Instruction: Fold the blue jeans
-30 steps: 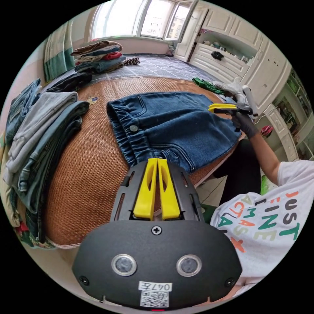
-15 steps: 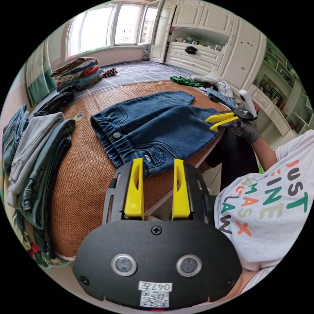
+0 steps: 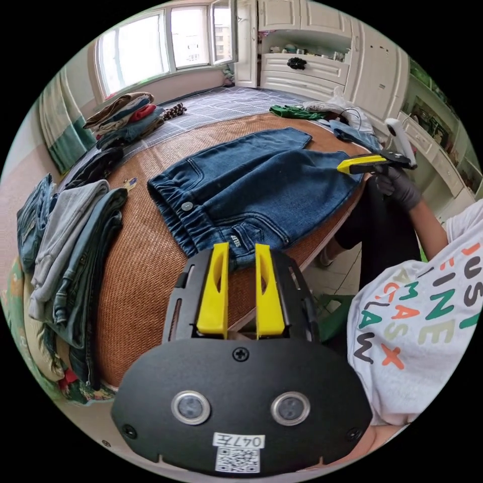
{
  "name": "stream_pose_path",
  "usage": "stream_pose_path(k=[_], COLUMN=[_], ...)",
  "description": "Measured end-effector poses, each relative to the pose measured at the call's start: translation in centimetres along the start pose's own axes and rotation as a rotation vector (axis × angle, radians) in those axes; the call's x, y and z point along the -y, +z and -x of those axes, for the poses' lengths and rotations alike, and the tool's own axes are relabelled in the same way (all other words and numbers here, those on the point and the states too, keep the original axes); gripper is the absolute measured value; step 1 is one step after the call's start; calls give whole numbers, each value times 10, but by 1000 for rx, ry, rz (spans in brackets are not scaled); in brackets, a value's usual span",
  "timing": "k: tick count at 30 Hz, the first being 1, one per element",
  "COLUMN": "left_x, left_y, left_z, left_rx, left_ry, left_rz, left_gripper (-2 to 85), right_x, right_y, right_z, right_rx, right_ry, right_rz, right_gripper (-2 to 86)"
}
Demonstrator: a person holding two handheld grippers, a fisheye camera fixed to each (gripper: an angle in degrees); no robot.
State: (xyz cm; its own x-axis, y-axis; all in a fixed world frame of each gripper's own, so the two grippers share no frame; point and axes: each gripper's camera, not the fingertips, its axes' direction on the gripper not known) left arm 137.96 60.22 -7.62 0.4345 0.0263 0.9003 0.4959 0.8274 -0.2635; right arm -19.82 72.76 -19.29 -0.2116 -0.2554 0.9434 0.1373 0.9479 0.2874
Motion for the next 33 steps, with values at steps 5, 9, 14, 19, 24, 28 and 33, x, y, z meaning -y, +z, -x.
stream_pose_path(k=[5,9,14,19,24,28,33], left_x=[-1,-3,-6,-15,-17,-7,8], left_y=[-12,-25,-49,-61,-61,-58,-59], left_z=[-4,-13,-29,-29,-36,-56,-78], left_rx=[-94,-119,-96,-115,-129,-100,-36], left_ry=[-9,15,72,58,47,76,99], left_rz=[-35,-71,-117,-140,-138,-125,-146], left_gripper=[108,118,128,132,138,149,153], right_x=[18,48,64,60,60,65,65], right_y=[-28,2,48,69,54,35,19], right_z=[43,114,203,237,228,227,221], right_rx=[132,233,229,122,159,136,124], right_ry=[-84,-265,-515,-584,-541,-526,-483], right_rz=[-150,-88,-14,4,-23,-67,-111], right_gripper=[59,90,93,38,7,4,3])
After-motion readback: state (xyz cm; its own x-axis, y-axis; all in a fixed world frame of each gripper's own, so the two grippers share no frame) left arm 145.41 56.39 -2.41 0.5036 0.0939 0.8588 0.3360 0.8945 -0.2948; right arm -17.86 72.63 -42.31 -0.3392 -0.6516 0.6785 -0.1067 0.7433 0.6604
